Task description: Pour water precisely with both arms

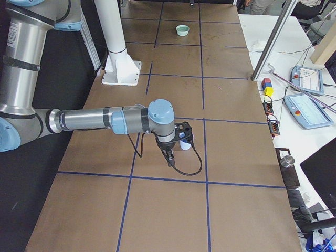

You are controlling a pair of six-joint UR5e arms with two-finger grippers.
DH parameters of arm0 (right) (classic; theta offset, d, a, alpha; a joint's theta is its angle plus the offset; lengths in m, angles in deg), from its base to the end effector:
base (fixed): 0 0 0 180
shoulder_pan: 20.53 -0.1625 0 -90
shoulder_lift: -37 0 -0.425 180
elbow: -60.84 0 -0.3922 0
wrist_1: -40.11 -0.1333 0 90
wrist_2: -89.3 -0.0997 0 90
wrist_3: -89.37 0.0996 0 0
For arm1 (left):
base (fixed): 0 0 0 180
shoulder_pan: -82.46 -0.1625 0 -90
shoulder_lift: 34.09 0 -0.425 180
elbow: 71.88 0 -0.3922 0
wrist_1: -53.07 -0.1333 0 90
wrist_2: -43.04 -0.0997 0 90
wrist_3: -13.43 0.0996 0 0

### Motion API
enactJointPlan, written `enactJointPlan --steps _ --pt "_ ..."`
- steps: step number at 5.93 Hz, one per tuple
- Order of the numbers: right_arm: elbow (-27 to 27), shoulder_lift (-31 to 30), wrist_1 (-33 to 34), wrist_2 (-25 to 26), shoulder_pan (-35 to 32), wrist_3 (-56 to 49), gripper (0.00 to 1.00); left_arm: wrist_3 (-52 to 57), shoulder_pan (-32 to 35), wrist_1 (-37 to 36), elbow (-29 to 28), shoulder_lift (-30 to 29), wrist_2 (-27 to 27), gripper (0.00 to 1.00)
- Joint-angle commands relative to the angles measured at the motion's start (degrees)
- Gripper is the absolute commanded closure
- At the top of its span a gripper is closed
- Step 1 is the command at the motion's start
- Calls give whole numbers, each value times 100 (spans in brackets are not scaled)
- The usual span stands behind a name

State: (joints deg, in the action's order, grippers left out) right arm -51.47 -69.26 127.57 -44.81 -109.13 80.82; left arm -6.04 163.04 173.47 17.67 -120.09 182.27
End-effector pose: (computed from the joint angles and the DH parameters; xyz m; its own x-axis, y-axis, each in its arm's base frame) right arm 0.0547 -0.3817 0.5850 0.7037 -0.2671 0.6584 0.1302 0.9594 0.2500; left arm 0.0214 -0.4825 0.6318 0.6053 0.1133 -0.7879 0.0579 0.9809 0.1856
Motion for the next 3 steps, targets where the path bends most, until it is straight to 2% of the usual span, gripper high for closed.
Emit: enactJointPlan --steps 1,3 --pt "147 26 -62 8 0 29 0 1148 385 -1160 123 93 -10 0" --pt "252 35 -71 8 0 12 0 1744 704 -2622 921 75 -185 0"
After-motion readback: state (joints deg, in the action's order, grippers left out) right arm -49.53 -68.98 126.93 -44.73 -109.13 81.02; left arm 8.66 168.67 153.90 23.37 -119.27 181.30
